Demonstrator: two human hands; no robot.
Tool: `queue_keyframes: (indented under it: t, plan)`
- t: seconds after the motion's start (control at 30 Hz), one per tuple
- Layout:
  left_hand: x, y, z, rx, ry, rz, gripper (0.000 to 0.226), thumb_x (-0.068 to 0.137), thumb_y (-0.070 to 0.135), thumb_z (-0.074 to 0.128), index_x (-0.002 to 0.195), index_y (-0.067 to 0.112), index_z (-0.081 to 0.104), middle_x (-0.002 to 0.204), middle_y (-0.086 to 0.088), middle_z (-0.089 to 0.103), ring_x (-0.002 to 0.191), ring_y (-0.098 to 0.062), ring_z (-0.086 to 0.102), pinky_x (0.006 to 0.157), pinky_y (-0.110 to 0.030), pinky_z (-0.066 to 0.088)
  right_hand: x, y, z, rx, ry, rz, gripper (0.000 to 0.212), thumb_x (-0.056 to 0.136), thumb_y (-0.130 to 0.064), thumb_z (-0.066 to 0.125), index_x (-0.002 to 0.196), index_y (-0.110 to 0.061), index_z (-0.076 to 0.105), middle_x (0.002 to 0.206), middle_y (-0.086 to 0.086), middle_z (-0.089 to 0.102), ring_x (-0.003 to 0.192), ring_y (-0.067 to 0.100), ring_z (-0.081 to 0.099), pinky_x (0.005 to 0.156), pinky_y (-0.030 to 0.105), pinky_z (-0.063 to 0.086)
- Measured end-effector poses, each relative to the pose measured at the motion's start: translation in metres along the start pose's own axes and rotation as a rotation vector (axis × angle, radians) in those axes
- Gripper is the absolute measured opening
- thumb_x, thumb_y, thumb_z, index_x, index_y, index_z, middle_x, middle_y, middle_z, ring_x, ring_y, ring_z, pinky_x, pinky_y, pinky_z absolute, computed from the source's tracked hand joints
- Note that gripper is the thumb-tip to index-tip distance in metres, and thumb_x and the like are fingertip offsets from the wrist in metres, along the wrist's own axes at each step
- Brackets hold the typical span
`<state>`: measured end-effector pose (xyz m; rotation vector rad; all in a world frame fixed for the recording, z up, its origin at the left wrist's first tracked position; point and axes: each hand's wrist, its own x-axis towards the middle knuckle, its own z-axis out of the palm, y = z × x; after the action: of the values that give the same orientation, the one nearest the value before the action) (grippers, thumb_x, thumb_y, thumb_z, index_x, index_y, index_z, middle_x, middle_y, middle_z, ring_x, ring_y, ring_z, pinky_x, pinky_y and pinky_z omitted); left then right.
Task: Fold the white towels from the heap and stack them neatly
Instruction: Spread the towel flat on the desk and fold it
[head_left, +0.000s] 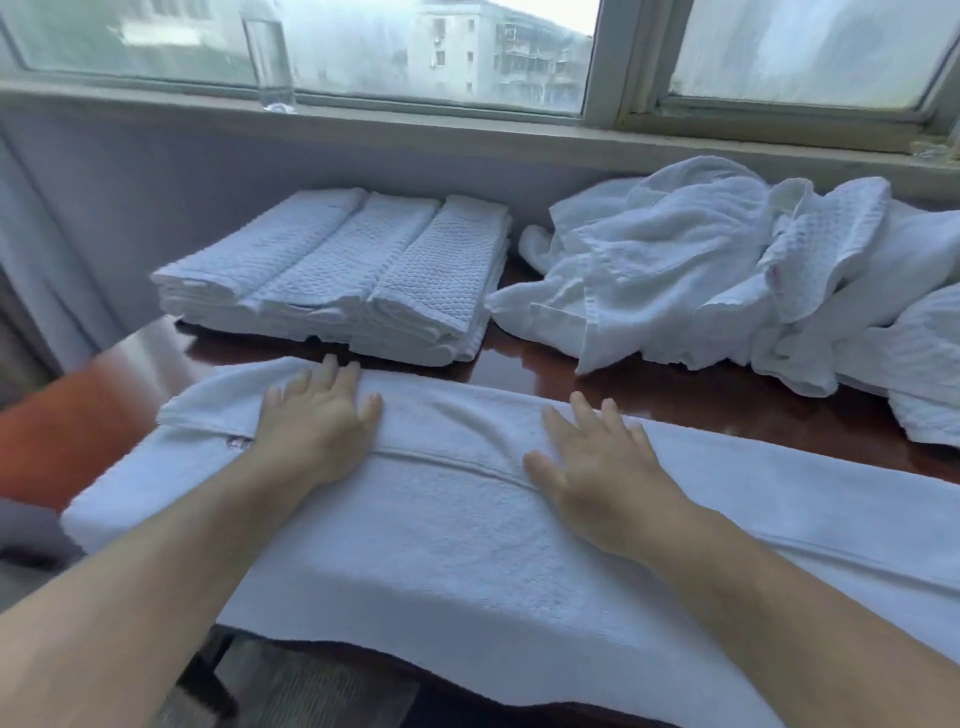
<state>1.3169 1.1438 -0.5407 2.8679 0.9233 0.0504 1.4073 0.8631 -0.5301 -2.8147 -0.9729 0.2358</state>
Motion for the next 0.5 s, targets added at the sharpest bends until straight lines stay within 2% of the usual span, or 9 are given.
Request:
queue_keyframes:
  t: [0.17, 0.23, 0.3, 0.4, 0.5]
  plan:
    - [-0.001, -0.044, -0.008, -0.014, 0.007, -0.204, 0.075, 0.097, 0.062, 0.02, 0.16, 0.022, 0.013, 0.168, -0.007, 0.0, 0.154, -0.023, 0.0, 0.123, -0.046, 0.003, 0.029, -0.073, 0.009, -0.044, -0.024, -0.18, 0.065, 0.1, -0.063, 0.018, 0.159, -0.037, 0.004, 0.169, 0.006, -0.006, 0.154, 0.032, -0.011, 0.123, 0.053, -0.007]
    - [-0.004, -0.054, -0.008, -0.016, 0.071, -0.24, 0.074, 0.097, 0.06, 0.024, 0.158, 0.019, 0.02, 0.167, -0.011, 0.005, 0.153, -0.028, 0.005, 0.123, -0.045, 0.006, 0.036, -0.091, 0.011, -0.034, -0.019, -0.233, 0.062, 0.101, -0.061, 0.019, 0.158, -0.038, 0.009, 0.169, 0.005, -0.004, 0.154, 0.031, -0.009, 0.122, 0.052, -0.006]
    - [-0.005, -0.065, -0.011, -0.021, 0.192, -0.268, 0.063, 0.099, 0.051, 0.031, 0.152, 0.018, 0.032, 0.163, -0.013, 0.019, 0.147, -0.032, 0.018, 0.119, -0.046, 0.014, 0.041, -0.104, 0.011, -0.013, -0.003, -0.265, 0.058, 0.102, -0.06, 0.021, 0.156, -0.039, 0.019, 0.169, 0.005, 0.001, 0.155, 0.03, -0.004, 0.122, 0.05, -0.002]
    - [0.001, -0.09, -0.025, -0.17, 0.379, -0.352, 0.04, 0.099, 0.03, 0.038, 0.135, 0.016, 0.048, 0.141, -0.016, 0.043, 0.128, -0.037, 0.037, 0.106, -0.048, 0.031, 0.047, -0.115, 0.011, 0.016, 0.072, -0.286, 0.051, 0.103, -0.055, 0.026, 0.148, -0.036, 0.038, 0.165, 0.004, 0.019, 0.152, 0.029, 0.01, 0.12, 0.046, 0.011]
    - [0.011, -0.113, -0.044, -0.323, 0.385, -0.461, 0.041, 0.097, 0.034, 0.045, 0.131, 0.013, 0.05, 0.133, -0.019, 0.046, 0.128, -0.039, 0.04, 0.104, -0.048, 0.036, 0.058, -0.127, 0.01, -0.006, 0.17, -0.317, 0.043, 0.102, -0.05, 0.031, 0.133, -0.03, 0.054, 0.147, 0.003, 0.044, 0.137, 0.027, 0.032, 0.113, 0.042, 0.027]
